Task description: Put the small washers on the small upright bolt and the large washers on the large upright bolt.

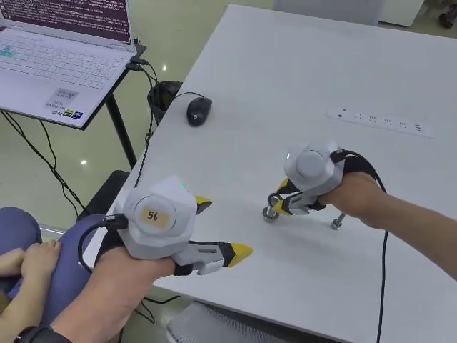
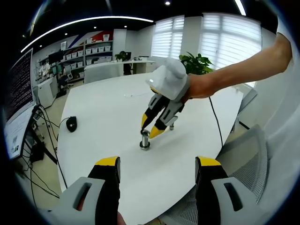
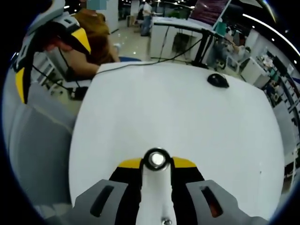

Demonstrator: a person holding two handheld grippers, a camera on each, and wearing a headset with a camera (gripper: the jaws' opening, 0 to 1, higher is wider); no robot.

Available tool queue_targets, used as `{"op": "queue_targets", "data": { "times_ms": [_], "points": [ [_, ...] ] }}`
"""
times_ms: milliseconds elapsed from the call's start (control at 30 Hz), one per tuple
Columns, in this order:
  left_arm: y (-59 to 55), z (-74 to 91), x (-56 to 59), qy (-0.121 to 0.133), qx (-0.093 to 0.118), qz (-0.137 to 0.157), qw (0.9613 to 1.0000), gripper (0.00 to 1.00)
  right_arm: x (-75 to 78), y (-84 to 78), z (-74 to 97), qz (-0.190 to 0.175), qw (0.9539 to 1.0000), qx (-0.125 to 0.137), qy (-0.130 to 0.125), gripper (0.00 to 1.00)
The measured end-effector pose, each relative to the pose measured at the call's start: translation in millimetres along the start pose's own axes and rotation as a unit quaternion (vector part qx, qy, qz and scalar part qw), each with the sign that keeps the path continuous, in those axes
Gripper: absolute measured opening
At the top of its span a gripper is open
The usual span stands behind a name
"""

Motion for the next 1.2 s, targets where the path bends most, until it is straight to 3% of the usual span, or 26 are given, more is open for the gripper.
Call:
{"op": "queue_targets", "data": {
  "times_ms": [533, 900, 1200],
  "points": [
    [0.6, -1.0, -1.9, 0.0, 0.0, 0.0, 1.0, 0.64, 2.5, 0.1, -11.8, -0.003, 0.9995, -0.031, 0.01, 0.23],
    [-2.3, -0.1, -1.1, -0.002, -0.003, 0.001, 1.0, 0.64, 5.1, -8.0, -34.5, -0.023, 0.9982, -0.054, 0.016, 0.23],
    [-3.4, -0.4, -0.8, -0.002, -0.006, 0.004, 1.0, 0.64, 6.9, -15.7, -47.3, -0.039, 0.9975, -0.058, 0.013, 0.24]
  ]
}}
Point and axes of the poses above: the centre of the closed fingertips' face, and the gripper's own axes: z roughly backward along the fingers, x roughly to its right, y roughly out of its top, the point moved 5 cm from there along z, roughly backward along the fingers, and after that the axes turned 8 degrees about y, right-handed, at the moved point
